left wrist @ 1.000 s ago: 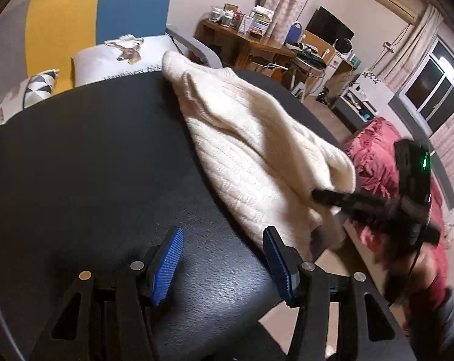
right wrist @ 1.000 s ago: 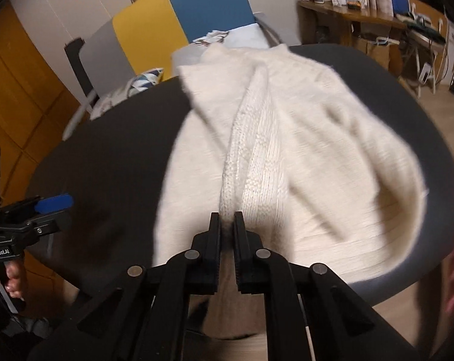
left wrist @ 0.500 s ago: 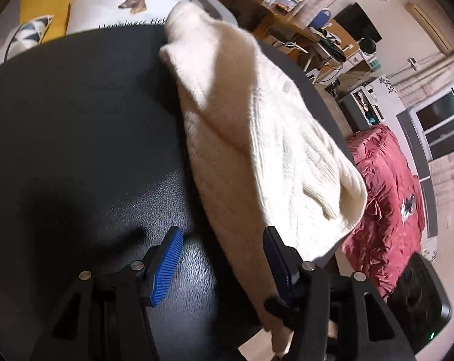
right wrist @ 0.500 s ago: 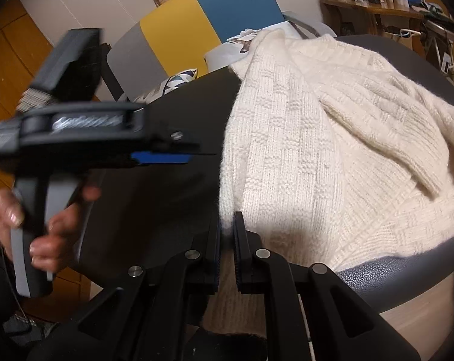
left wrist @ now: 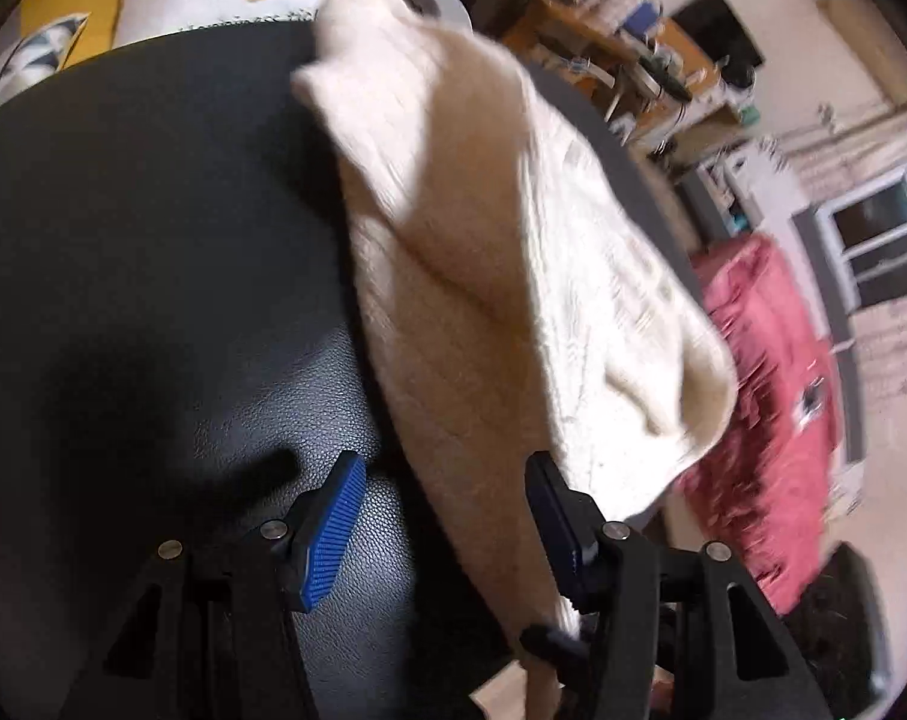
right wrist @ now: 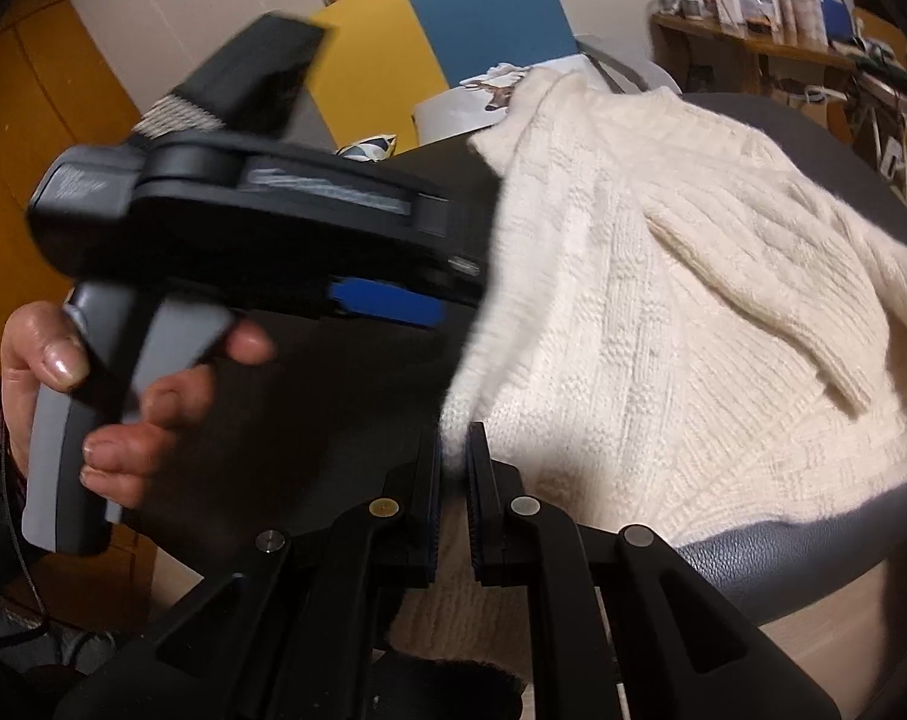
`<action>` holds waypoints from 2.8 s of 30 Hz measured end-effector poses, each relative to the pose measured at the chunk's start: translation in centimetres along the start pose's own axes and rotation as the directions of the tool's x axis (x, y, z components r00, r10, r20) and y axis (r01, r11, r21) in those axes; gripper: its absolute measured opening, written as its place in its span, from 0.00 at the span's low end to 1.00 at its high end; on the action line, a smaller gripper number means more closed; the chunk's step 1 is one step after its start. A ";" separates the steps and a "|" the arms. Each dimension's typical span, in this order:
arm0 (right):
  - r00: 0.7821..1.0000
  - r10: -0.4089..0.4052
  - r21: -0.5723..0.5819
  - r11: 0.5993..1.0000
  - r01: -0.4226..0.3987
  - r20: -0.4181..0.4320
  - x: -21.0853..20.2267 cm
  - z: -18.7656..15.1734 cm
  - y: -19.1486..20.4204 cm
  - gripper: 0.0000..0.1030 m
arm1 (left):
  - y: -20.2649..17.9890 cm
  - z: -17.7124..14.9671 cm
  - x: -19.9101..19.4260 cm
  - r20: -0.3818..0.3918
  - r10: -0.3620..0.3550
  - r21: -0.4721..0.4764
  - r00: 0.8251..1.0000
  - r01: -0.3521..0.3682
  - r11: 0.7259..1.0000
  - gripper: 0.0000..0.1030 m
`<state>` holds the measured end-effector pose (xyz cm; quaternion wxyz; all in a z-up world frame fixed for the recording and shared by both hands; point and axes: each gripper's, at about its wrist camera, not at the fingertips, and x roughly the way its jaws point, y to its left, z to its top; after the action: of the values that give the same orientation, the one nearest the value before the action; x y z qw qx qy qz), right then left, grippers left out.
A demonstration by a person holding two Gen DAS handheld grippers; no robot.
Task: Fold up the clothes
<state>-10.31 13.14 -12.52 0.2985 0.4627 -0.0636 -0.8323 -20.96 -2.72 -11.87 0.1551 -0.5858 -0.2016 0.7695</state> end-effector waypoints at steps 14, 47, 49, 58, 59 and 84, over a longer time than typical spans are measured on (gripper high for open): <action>1.000 0.010 -0.041 0.999 -0.010 0.006 0.2 -0.2 2.9 0.08 | -2.4 -1.6 1.1 -0.019 -0.092 0.020 0.996 0.092 0.996 0.06; 0.951 -0.284 0.103 0.949 0.297 -0.121 3.0 7.1 -4.7 0.25 | 24.0 -11.7 -20.4 0.346 0.119 -0.270 0.931 -0.023 0.963 0.04; 0.957 -0.275 0.146 0.947 0.285 -0.089 1.3 8.2 -7.4 0.40 | 24.1 -11.7 -19.9 0.331 0.119 -0.262 0.936 -0.030 0.965 0.04; 0.836 -0.532 -0.306 0.825 0.476 -0.134 2.5 8.2 -7.3 0.56 | 24.2 -11.3 -18.6 0.318 0.125 -0.274 0.940 -0.035 0.961 0.04; 0.836 -0.531 -0.332 0.821 0.465 -0.141 2.9 8.3 -7.1 0.56 | 24.3 -11.2 -18.4 0.312 0.127 -0.278 0.941 -0.037 0.960 0.04; 0.973 -0.176 -0.211 0.967 0.142 -0.149 -1.5 12.9 -0.9 0.12 | 23.0 -10.2 -23.5 0.392 0.192 -0.222 0.900 -0.110 0.969 0.04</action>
<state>-20.56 12.49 -4.47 0.2797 0.5019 0.0826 -0.8143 -4.92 -32.60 -5.87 -0.0088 -0.4373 -0.2574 0.8616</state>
